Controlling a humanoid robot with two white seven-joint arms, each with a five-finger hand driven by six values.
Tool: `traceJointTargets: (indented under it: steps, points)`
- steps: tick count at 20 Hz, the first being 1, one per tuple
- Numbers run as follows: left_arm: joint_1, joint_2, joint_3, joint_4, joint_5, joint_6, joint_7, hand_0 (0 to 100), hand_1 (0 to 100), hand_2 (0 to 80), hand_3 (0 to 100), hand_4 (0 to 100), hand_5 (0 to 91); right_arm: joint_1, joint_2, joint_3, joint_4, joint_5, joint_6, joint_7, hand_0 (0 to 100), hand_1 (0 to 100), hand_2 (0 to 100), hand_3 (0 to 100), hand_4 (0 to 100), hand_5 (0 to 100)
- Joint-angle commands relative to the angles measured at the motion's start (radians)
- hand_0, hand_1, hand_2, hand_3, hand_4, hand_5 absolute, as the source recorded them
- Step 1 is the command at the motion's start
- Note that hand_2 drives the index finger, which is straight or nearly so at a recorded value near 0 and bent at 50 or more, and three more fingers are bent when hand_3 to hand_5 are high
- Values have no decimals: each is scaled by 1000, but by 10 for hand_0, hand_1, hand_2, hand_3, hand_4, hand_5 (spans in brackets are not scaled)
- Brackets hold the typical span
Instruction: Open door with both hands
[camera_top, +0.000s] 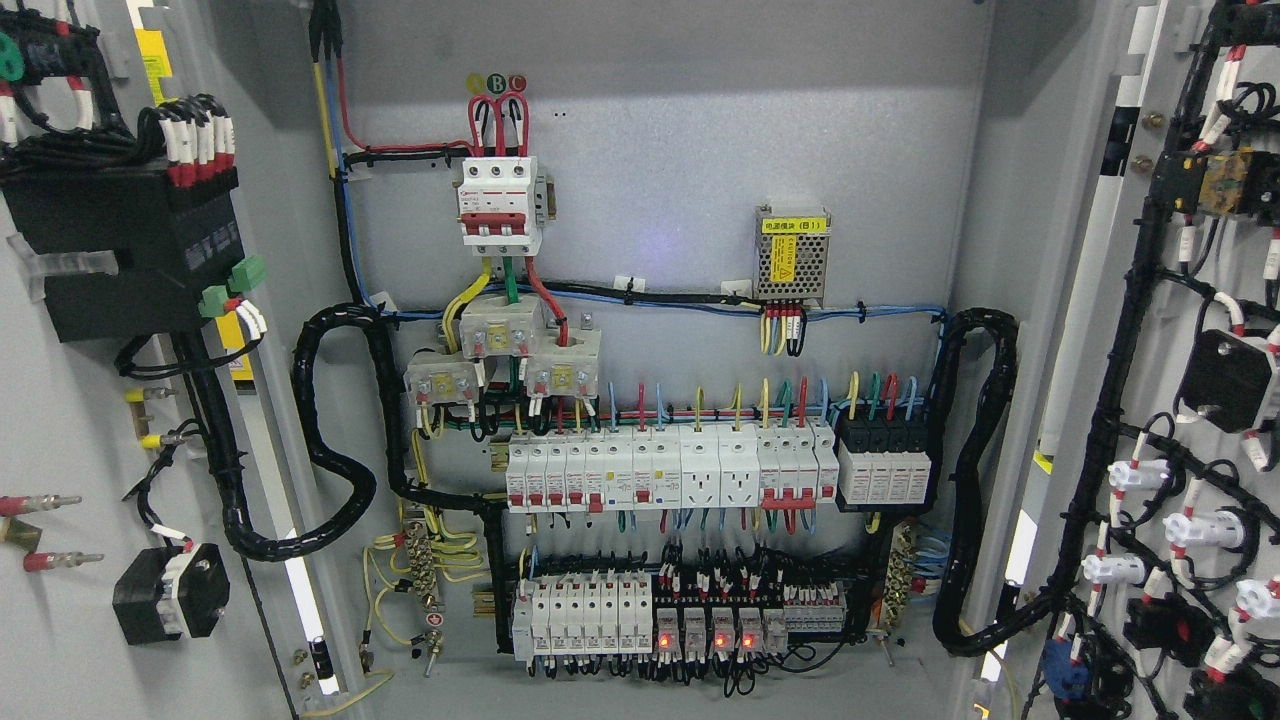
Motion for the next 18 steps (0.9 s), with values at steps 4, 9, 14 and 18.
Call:
traceJointTargets:
  steps: [4,9,14,18]
  points:
    - [20,4,232,-97,94,-24,-1,0,0,0,0,0,0,17,-31,-147,-35,-127,2,-1,201,120,0,0,0,0]
    - [9,4,284,-97,131,-24,-1,0,0,0,0,0,0,9,-45,-150,-37,-128,-7,0,202,120,0,0,0,0]
    - [8,6,290,-97,161,-27,-1,0,0,0,0,0,0,-5,-58,-167,-37,-133,-11,0,202,120,0,0,0,0]
    - [6,12,345,-94,216,-24,-2,0,0,0,0,0,0,-23,-60,-170,-37,-145,-5,-1,201,121,0,0,0,0]
